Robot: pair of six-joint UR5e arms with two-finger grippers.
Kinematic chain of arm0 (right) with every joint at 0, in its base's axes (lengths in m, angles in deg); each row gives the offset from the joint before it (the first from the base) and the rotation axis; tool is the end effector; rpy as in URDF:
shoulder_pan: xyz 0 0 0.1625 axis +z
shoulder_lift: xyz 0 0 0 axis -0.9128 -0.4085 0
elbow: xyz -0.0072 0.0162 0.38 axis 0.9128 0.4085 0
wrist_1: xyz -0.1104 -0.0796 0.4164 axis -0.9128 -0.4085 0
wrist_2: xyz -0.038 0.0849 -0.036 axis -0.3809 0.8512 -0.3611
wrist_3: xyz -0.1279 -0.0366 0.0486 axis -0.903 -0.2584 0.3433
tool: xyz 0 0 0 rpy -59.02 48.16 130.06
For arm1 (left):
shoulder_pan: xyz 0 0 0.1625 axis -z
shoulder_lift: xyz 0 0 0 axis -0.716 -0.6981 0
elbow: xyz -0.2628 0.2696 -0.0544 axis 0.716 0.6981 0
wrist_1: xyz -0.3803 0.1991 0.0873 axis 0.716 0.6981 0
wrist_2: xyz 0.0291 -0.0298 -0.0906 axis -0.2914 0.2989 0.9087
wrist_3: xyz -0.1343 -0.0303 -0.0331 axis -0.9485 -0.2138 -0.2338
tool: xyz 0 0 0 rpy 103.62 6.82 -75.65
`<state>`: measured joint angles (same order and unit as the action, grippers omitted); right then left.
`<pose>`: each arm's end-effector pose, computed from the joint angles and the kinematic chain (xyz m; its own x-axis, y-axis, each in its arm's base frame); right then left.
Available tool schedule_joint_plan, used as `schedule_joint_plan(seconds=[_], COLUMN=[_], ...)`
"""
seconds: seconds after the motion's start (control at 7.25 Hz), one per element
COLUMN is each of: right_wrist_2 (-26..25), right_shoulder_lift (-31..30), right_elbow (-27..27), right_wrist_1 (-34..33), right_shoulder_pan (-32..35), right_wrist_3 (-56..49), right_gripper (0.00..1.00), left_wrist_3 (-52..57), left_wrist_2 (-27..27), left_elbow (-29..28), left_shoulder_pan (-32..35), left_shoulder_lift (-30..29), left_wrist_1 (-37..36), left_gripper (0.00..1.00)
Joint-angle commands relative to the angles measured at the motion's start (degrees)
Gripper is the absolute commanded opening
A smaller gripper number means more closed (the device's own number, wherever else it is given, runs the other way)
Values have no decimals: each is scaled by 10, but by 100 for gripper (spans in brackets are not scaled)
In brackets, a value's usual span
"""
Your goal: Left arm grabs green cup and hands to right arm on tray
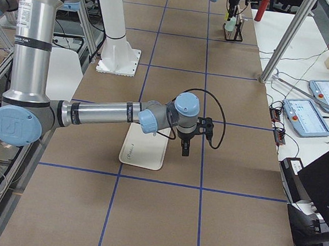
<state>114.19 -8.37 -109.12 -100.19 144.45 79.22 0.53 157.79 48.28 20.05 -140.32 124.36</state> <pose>-0.0692 -0.5019 0.5453 0.6564 -0.0786 0.7503 -0.0323 0.9907 0.1321 0.2691 -0.7310 0.3780 0.7892 0.0469 -0.6123 -0.0308 0.9988 0.0368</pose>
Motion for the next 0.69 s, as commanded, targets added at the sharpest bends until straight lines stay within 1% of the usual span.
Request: schedule_joint_plan(seconds=[0.0,0.14,0.55], right_wrist_2=[0,0,0], right_shoulder_lift=[0,0,1], right_elbow=[-1,-1,-2], right_wrist_1=[1,1,1], right_shoulder_pan=[-1,-1,-1], right_wrist_3=[1,1,1], right_gripper=[100,100,100], left_wrist_3=[-1,-8,-11], left_wrist_2=[1,1,4], left_elbow=[-43,-61,-79], left_shoulder_pan=[3,3,2], left_shoulder_lift=[-3,-18,-32], left_wrist_1=[34,38,38], left_gripper=[98,98,98])
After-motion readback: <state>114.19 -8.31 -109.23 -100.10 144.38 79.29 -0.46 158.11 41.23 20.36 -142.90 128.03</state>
